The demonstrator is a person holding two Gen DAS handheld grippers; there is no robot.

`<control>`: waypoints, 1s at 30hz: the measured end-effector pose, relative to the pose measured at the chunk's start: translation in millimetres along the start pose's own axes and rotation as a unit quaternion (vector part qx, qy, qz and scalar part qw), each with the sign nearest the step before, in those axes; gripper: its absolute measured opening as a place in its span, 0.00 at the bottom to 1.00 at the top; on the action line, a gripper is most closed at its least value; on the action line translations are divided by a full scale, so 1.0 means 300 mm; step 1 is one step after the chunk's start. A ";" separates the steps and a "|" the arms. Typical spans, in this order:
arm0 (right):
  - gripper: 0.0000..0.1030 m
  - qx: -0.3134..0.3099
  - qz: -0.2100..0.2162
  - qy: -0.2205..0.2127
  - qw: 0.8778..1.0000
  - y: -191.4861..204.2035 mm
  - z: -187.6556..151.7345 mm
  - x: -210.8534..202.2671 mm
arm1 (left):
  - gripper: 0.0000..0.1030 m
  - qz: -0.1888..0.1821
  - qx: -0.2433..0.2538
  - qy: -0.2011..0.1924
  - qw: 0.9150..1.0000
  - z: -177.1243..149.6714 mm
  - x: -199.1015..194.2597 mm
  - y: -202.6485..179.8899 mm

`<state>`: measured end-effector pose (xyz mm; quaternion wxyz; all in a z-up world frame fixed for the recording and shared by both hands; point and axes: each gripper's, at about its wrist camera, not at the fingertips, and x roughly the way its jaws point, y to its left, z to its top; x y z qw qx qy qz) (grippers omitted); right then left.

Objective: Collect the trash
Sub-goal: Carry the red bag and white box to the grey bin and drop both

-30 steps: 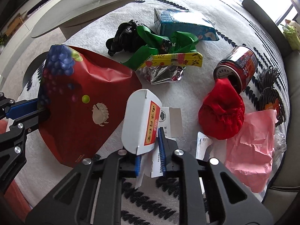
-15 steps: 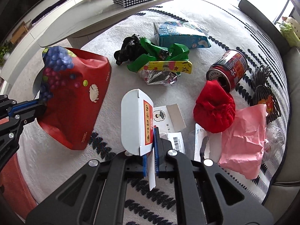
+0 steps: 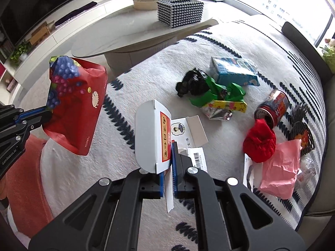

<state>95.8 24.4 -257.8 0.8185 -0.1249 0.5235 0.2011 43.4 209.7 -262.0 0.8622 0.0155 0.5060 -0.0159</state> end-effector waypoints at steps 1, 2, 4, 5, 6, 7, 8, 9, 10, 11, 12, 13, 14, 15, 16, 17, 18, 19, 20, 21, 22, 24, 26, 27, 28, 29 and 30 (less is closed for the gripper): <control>0.05 -0.006 0.004 -0.003 1.000 0.031 0.016 -0.001 | 0.04 0.005 -0.005 -0.002 1.000 -0.007 -0.009 0.030; 0.05 -0.013 0.008 -0.006 1.000 0.064 0.033 0.000 | 0.04 0.011 -0.011 -0.005 1.000 -0.014 -0.016 0.063; 0.05 -0.026 0.017 -0.009 0.999 0.133 0.071 0.007 | 0.04 0.022 -0.021 -0.009 1.000 -0.028 -0.028 0.125; 0.05 -0.033 0.022 -0.010 0.999 0.170 0.090 0.014 | 0.04 0.027 -0.027 -0.010 0.999 -0.035 -0.033 0.159; 0.05 -0.041 0.027 -0.012 0.999 0.207 0.109 0.020 | 0.04 0.031 -0.032 -0.011 0.999 -0.042 -0.036 0.192; 0.05 -0.048 0.032 -0.013 0.998 0.244 0.129 0.029 | 0.04 0.036 -0.039 -0.012 0.999 -0.050 -0.038 0.230; 0.05 -0.055 0.037 -0.013 0.998 0.280 0.150 0.039 | 0.04 0.039 -0.045 -0.013 0.998 -0.055 -0.038 0.265; 0.05 -0.061 0.044 -0.014 0.997 0.317 0.172 0.051 | 0.04 0.043 -0.053 -0.013 0.998 -0.061 -0.037 0.305; 0.05 -0.067 0.050 -0.014 0.996 0.355 0.193 0.062 | 0.04 0.047 -0.060 -0.014 0.997 -0.066 -0.037 0.342; 0.05 -0.073 0.057 -0.015 0.996 0.393 0.215 0.074 | 0.04 0.050 -0.067 -0.014 0.996 -0.072 -0.035 0.383; 0.05 -0.080 0.063 -0.016 0.995 0.433 0.238 0.090 | 0.04 0.054 -0.074 -0.015 0.996 -0.076 -0.033 0.421; 0.05 -0.086 0.069 -0.016 0.994 0.475 0.262 0.109 | 0.04 0.059 -0.079 -0.015 0.995 -0.083 -0.030 0.459; 0.05 -0.092 0.076 -0.015 0.993 0.515 0.286 0.131 | 0.04 0.065 -0.085 -0.016 0.994 -0.088 -0.025 0.501; 0.05 -0.098 0.082 -0.014 0.992 0.557 0.310 0.156 | 0.04 0.070 -0.091 -0.016 0.993 -0.095 -0.021 0.539; 0.05 -0.105 0.087 -0.013 0.991 0.600 0.336 0.187 | 0.04 0.074 -0.096 -0.016 0.992 -0.103 -0.017 0.580; 0.05 -0.110 0.094 -0.012 0.989 0.642 0.360 0.213 | 0.04 0.078 -0.102 -0.015 0.992 -0.110 -0.010 0.623; 0.05 -0.115 0.102 -0.009 0.988 0.683 0.384 0.247 | 0.04 0.082 -0.107 -0.013 0.991 -0.116 -0.002 0.659; 0.05 -0.119 0.109 -0.006 0.987 0.724 0.405 0.280 | 0.04 0.087 -0.112 -0.012 0.990 -0.124 0.005 0.696; 0.05 -0.122 0.116 -0.004 0.986 0.766 0.428 0.319 | 0.04 0.092 -0.116 -0.010 0.989 -0.132 0.014 0.734; 0.05 -0.126 0.122 0.000 0.984 0.805 0.447 0.351 | 0.04 0.096 -0.120 -0.008 0.988 -0.138 0.023 0.765; 0.05 -0.130 0.130 0.004 0.983 0.843 0.467 0.391 | 0.04 0.099 -0.123 -0.005 0.987 -0.143 0.035 0.798; 0.05 -0.137 0.139 0.012 0.981 0.916 0.497 0.465 | 0.04 0.103 -0.130 0.000 0.986 -0.155 0.060 0.853; 0.06 -0.145 0.145 0.024 0.979 0.979 0.521 0.542 | 0.04 0.105 -0.135 0.004 0.985 -0.162 0.091 0.900; 0.06 -0.147 0.149 0.032 0.977 1.003 0.529 0.573 | 0.04 0.106 -0.136 0.007 0.985 -0.165 0.105 0.917; 0.06 -0.145 0.151 0.039 0.977 1.026 0.535 0.604 | 0.04 0.105 -0.138 0.010 0.985 -0.165 0.124 0.929; 0.10 -0.143 0.154 0.044 0.977 1.042 0.537 0.626 | 0.04 0.103 -0.140 0.012 0.985 -0.167 0.138 0.942; 0.12 -0.143 0.152 0.048 0.977 1.057 0.541 0.651 | 0.04 0.101 -0.141 0.013 0.985 -0.168 0.152 0.953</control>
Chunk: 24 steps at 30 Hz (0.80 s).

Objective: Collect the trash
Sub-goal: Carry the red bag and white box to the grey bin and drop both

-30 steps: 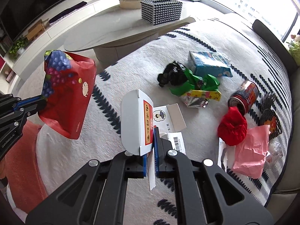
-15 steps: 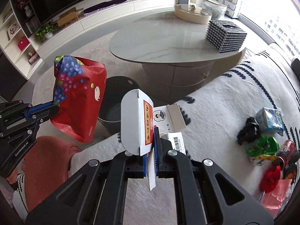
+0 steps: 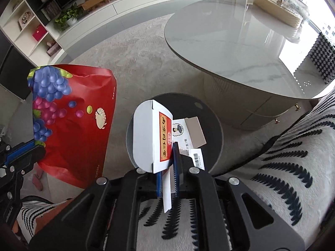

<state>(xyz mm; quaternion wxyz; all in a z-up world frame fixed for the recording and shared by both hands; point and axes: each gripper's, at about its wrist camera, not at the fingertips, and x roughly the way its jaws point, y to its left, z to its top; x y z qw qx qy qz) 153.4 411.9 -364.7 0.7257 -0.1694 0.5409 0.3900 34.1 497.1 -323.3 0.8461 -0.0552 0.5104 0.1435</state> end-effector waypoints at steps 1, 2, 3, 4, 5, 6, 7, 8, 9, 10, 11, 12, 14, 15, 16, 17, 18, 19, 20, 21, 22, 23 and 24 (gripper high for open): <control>0.20 0.000 -0.003 0.002 1.000 0.003 0.007 0.020 | 0.04 0.000 -0.001 0.002 1.000 -0.001 0.012 0.008; 0.30 0.001 -0.005 0.003 1.000 0.010 0.011 0.028 | 0.04 -0.001 -0.001 0.003 1.000 -0.001 0.026 0.017; 0.35 0.005 -0.006 0.002 1.000 0.008 0.013 0.034 | 0.04 -0.002 -0.002 0.004 1.000 0.001 0.040 0.028; 0.42 0.007 -0.007 0.000 1.000 0.005 0.014 0.037 | 0.04 -0.004 -0.003 0.006 1.000 0.004 0.056 0.034; 0.44 0.009 -0.010 -0.002 1.000 0.002 0.017 0.036 | 0.04 -0.007 -0.004 0.008 1.000 0.011 0.073 0.036; 0.44 0.011 -0.011 -0.002 1.000 -0.006 0.020 0.036 | 0.04 -0.009 -0.005 0.010 1.000 0.017 0.089 0.038; 0.44 0.015 -0.011 -0.004 1.000 -0.010 0.018 0.029 | 0.04 -0.011 -0.005 0.011 1.000 0.022 0.101 0.036; 0.44 0.018 -0.011 -0.006 1.000 -0.017 0.021 0.024 | 0.04 -0.013 -0.004 0.012 1.000 0.028 0.115 0.032; 0.44 0.021 -0.011 -0.009 1.000 -0.024 0.018 0.014 | 0.04 -0.016 -0.002 0.014 1.000 0.034 0.125 0.023; 0.44 0.023 -0.013 -0.013 1.000 -0.033 0.006 -0.006 | 0.04 -0.020 0.000 0.015 1.000 0.042 0.140 0.018; 0.44 0.024 -0.014 -0.017 0.999 -0.048 -0.004 -0.015 | 0.04 -0.023 0.003 0.017 1.000 0.051 0.157 0.009; 0.44 0.027 -0.015 -0.021 0.999 -0.055 -0.017 -0.032 | 0.04 -0.025 0.008 0.019 0.999 0.060 0.172 -0.003; 0.44 0.030 -0.020 -0.029 0.999 -0.076 -0.051 -0.075 | 0.04 -0.029 0.017 0.024 0.999 0.077 0.209 -0.027; 0.44 0.030 -0.023 -0.033 0.999 -0.084 -0.073 -0.097 | 0.04 -0.032 0.021 0.030 0.999 0.086 0.232 -0.038; 0.45 0.031 -0.027 -0.036 0.999 -0.093 -0.087 -0.104 | 0.04 -0.037 0.025 0.037 0.998 0.092 0.256 -0.053; 0.45 0.031 -0.030 -0.037 0.998 -0.101 -0.105 -0.121 | 0.04 -0.040 0.028 0.044 0.998 0.099 0.285 -0.067; 0.45 0.031 -0.032 -0.039 0.998 -0.111 -0.128 -0.141 | 0.05 -0.041 0.033 0.050 0.997 0.105 0.310 -0.077; 0.45 0.032 -0.034 -0.040 0.998 -0.118 -0.154 -0.164 | 0.05 -0.040 0.038 0.056 0.997 0.109 0.339 -0.085; 0.45 0.032 -0.036 -0.040 0.998 -0.126 -0.172 -0.173 | 0.05 -0.040 0.045 0.064 0.996 0.113 0.368 -0.097; 0.45 0.031 -0.038 -0.040 0.998 -0.132 -0.189 -0.192 | 0.05 -0.039 0.049 0.070 0.996 0.116 0.395 -0.105; 0.45 0.033 -0.038 -0.041 0.998 -0.132 -0.203 -0.209 | 0.05 -0.039 0.056 0.075 0.995 0.117 0.418 -0.115; 0.45 0.035 -0.038 -0.041 0.998 -0.132 -0.218 -0.223 | 0.05 -0.038 0.064 0.079 0.994 0.118 0.438 -0.128; 0.45 0.037 -0.038 -0.042 0.998 -0.135 -0.238 -0.239 | 0.05 -0.032 0.073 0.084 0.993 0.117 0.454 -0.140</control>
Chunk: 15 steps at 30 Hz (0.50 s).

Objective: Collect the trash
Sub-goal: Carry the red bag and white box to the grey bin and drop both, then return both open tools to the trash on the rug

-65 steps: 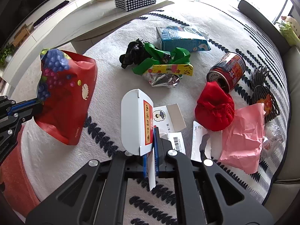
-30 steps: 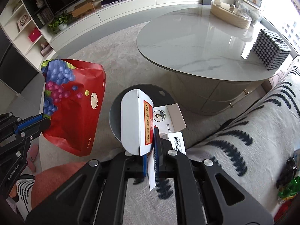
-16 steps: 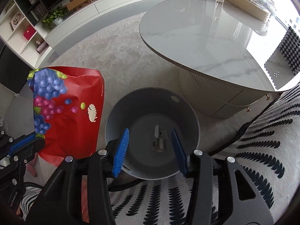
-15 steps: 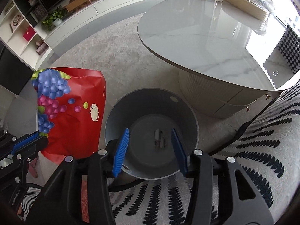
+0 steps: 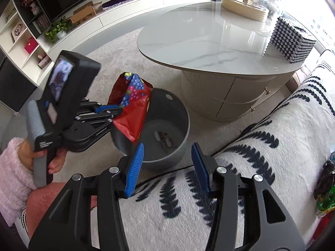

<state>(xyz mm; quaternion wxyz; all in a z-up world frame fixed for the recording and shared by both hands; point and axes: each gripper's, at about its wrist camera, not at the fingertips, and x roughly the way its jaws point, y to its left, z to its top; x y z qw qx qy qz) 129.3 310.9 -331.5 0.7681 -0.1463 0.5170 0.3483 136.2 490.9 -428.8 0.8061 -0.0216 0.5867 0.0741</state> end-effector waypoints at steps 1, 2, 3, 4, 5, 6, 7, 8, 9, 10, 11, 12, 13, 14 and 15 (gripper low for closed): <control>0.45 0.004 0.000 -0.003 1.000 -0.007 -0.016 -0.018 | 0.06 0.002 0.008 0.004 1.000 0.004 0.010 -0.012; 0.45 0.009 0.002 -0.007 1.000 -0.014 -0.028 -0.035 | 0.06 0.001 0.012 0.006 1.000 0.008 0.017 -0.018; 0.45 0.016 0.006 -0.010 1.000 -0.020 -0.037 -0.052 | 0.06 -0.001 0.014 0.009 1.000 0.013 0.022 -0.025; 0.45 0.023 0.009 -0.012 1.000 -0.028 -0.050 -0.066 | 0.07 -0.001 0.016 0.011 1.000 0.015 0.025 -0.033; 0.45 0.031 0.010 -0.016 0.999 -0.030 -0.044 -0.084 | 0.07 0.002 0.018 0.012 1.000 0.016 0.024 -0.038; 0.45 0.038 0.012 -0.019 0.999 -0.038 -0.052 -0.096 | 0.08 0.002 0.018 0.013 1.000 0.021 0.022 -0.043; 0.45 0.045 0.013 -0.022 0.999 -0.044 -0.055 -0.106 | 0.08 0.003 0.019 0.013 1.000 0.022 0.017 -0.049; 0.45 0.052 0.012 -0.027 0.998 -0.052 -0.063 -0.119 | 0.08 0.005 0.020 0.014 1.000 0.023 0.011 -0.054; 0.45 0.059 0.012 -0.031 0.998 -0.066 -0.068 -0.135 | 0.08 0.005 0.021 0.015 1.000 0.023 0.003 -0.059; 0.45 0.064 0.013 -0.034 0.997 -0.074 -0.075 -0.149 | 0.08 0.005 0.023 0.014 1.000 0.025 -0.006 -0.069; 0.45 0.068 0.012 -0.038 0.997 -0.081 -0.077 -0.160 | 0.08 0.004 0.024 0.012 1.000 0.026 -0.018 -0.077; 0.45 0.072 0.010 -0.042 0.996 -0.089 -0.085 -0.175 | 0.08 0.001 0.025 0.011 1.000 0.029 -0.035 -0.085; 0.45 0.074 0.008 -0.046 0.996 -0.098 -0.093 -0.189 | 0.08 -0.002 0.024 0.009 1.000 0.031 -0.054 -0.091; 0.45 0.076 0.006 -0.049 0.996 -0.107 -0.102 -0.205 | 0.08 -0.007 0.022 0.006 1.000 0.032 -0.076 -0.098; 0.45 0.080 0.004 -0.054 0.995 -0.117 -0.109 -0.220 | 0.08 -0.009 0.020 0.004 1.000 0.033 -0.097 -0.106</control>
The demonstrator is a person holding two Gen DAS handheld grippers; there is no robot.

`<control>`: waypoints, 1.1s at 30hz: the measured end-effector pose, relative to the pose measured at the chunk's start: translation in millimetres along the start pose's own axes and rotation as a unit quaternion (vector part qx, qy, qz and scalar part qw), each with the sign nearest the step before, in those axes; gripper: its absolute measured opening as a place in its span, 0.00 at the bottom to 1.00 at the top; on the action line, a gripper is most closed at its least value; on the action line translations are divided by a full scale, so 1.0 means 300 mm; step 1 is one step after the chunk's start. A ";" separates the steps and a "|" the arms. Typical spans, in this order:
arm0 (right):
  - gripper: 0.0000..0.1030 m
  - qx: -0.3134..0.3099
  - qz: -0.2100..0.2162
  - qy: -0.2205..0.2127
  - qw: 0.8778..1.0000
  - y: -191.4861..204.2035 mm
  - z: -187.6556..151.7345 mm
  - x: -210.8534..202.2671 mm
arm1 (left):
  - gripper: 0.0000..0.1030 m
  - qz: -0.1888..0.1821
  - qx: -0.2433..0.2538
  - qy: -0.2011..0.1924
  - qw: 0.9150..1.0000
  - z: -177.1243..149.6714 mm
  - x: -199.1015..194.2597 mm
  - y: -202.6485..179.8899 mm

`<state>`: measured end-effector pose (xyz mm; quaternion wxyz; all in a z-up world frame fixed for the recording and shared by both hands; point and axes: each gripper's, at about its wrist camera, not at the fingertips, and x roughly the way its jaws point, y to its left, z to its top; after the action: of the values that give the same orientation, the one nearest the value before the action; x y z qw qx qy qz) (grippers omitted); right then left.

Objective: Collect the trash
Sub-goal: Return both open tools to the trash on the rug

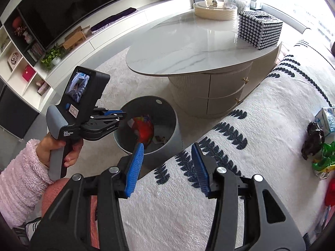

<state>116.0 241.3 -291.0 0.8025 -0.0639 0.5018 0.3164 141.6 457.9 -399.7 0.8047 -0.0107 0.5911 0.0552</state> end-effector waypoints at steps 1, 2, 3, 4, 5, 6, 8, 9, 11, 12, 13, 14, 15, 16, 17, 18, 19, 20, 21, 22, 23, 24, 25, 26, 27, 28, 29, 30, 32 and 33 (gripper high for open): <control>0.45 0.003 -0.001 -0.003 1.000 -0.011 -0.008 -0.018 | 0.08 -0.004 -0.002 -0.002 1.000 0.001 -0.021 -0.007; 0.45 0.007 -0.002 -0.006 1.000 -0.024 -0.017 -0.036 | 0.08 -0.010 -0.004 -0.002 1.000 0.001 -0.042 -0.017; 0.45 0.010 -0.005 -0.010 1.000 -0.034 -0.026 -0.055 | 0.10 -0.016 -0.006 -0.002 1.000 -0.001 -0.060 -0.029; 0.45 0.013 -0.007 -0.014 1.000 -0.046 -0.035 -0.076 | 0.19 -0.022 -0.009 -0.002 1.000 -0.004 -0.081 -0.038; 0.45 0.017 -0.009 -0.017 1.000 -0.060 -0.044 -0.099 | 0.27 -0.026 -0.012 -0.003 1.000 -0.008 -0.104 -0.050; 0.45 0.021 -0.010 -0.020 1.000 -0.072 -0.049 -0.124 | 0.44 -0.027 -0.013 -0.006 1.000 -0.014 -0.130 -0.066; 0.45 0.030 -0.013 -0.026 0.999 -0.099 -0.069 -0.173 | 0.56 -0.026 -0.012 -0.016 0.999 -0.028 -0.188 -0.109; 0.45 0.035 -0.016 -0.029 0.999 -0.111 -0.080 -0.199 | 0.56 -0.029 -0.012 -0.016 0.999 -0.035 -0.215 -0.132; 0.52 0.043 -0.023 -0.033 0.998 -0.147 -0.108 -0.254 | 0.58 -0.029 -0.008 -0.017 0.999 -0.049 -0.270 -0.186; 0.53 0.049 -0.028 -0.035 0.998 -0.166 -0.123 -0.280 | 0.58 -0.030 -0.004 -0.019 0.999 -0.058 -0.298 -0.216; 0.54 0.053 -0.034 -0.035 0.997 -0.186 -0.141 -0.304 | 0.58 -0.029 0.000 -0.022 0.999 -0.067 -0.325 -0.249; 0.54 0.056 -0.040 -0.034 0.997 -0.208 -0.156 -0.328 | 0.58 -0.027 0.005 -0.024 0.999 -0.076 -0.352 -0.287; 0.54 0.060 -0.047 -0.033 0.997 -0.230 -0.175 -0.348 | 0.59 -0.026 0.011 -0.028 0.999 -0.085 -0.378 -0.325; 0.54 0.064 -0.057 -0.031 0.996 -0.258 -0.196 -0.370 | 0.61 -0.027 0.016 -0.032 0.999 -0.093 -0.406 -0.362; 0.54 0.068 -0.064 -0.031 0.995 -0.283 -0.217 -0.393 | 0.63 -0.027 0.020 -0.037 0.999 -0.102 -0.427 -0.398; 0.54 0.072 -0.072 -0.031 0.994 -0.311 -0.238 -0.417 | 0.66 -0.027 0.025 -0.042 0.998 -0.108 -0.451 -0.438; 0.54 0.079 -0.081 -0.031 0.993 -0.342 -0.260 -0.441 | 0.67 -0.028 0.030 -0.048 0.998 -0.115 -0.472 -0.478; 0.54 0.086 -0.090 -0.031 0.992 -0.373 -0.284 -0.465 | 0.67 -0.032 0.036 -0.053 0.997 -0.120 -0.494 -0.523; 0.54 0.093 -0.097 -0.033 0.990 -0.406 -0.306 -0.490 | 0.67 -0.036 0.043 -0.058 0.997 -0.122 -0.513 -0.567; 0.54 0.101 -0.106 -0.035 0.989 -0.441 -0.329 -0.514 | 0.67 -0.039 0.048 -0.064 0.996 -0.122 -0.527 -0.604; 0.54 0.108 -0.116 -0.037 0.987 -0.475 -0.352 -0.537 | 0.67 -0.043 0.056 -0.070 0.995 -0.122 -0.542 -0.651; 0.54 0.115 -0.126 -0.038 0.985 -0.510 -0.375 -0.557 | 0.67 -0.048 0.064 -0.074 0.994 -0.120 -0.551 -0.694; 0.54 0.122 -0.132 -0.039 0.983 -0.546 -0.396 -0.572 | 0.67 -0.050 0.072 -0.077 0.993 -0.117 -0.559 -0.737; 0.54 0.129 -0.137 -0.039 0.981 -0.583 -0.414 -0.587 | 0.67 -0.051 0.081 -0.081 0.992 -0.110 -0.563 -0.784; 0.54 0.136 -0.142 -0.038 0.980 -0.618 -0.426 -0.593 | 0.67 -0.052 0.091 -0.085 0.991 -0.104 -0.564 -0.828; 0.54 0.143 -0.146 -0.039 0.978 -0.654 -0.435 -0.596 | 0.67 -0.055 0.098 -0.087 0.990 -0.098 -0.562 -0.861; 0.54 0.150 -0.148 -0.040 0.977 -0.691 -0.438 -0.601 | 0.67 -0.058 0.104 -0.090 0.989 -0.089 -0.557 -0.898; 0.54 0.157 -0.151 -0.042 0.975 -0.724 -0.434 -0.599 | 0.67 -0.060 0.109 -0.092 0.988 -0.077 -0.550 -0.932; 0.54 0.167 -0.153 -0.048 0.973 -0.778 -0.416 -0.588 | 0.67 -0.064 0.117 -0.093 0.987 -0.053 -0.527 -0.987; 0.54 0.170 -0.153 -0.051 0.972 -0.799 -0.401 -0.577 | 0.67 -0.065 0.120 -0.093 0.986 -0.039 -0.514 -1.011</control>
<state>109.8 -75.9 -254.8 0.8650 0.0135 0.4910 0.1027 115.5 143.9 -270.8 0.8537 0.0530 0.5137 -0.0675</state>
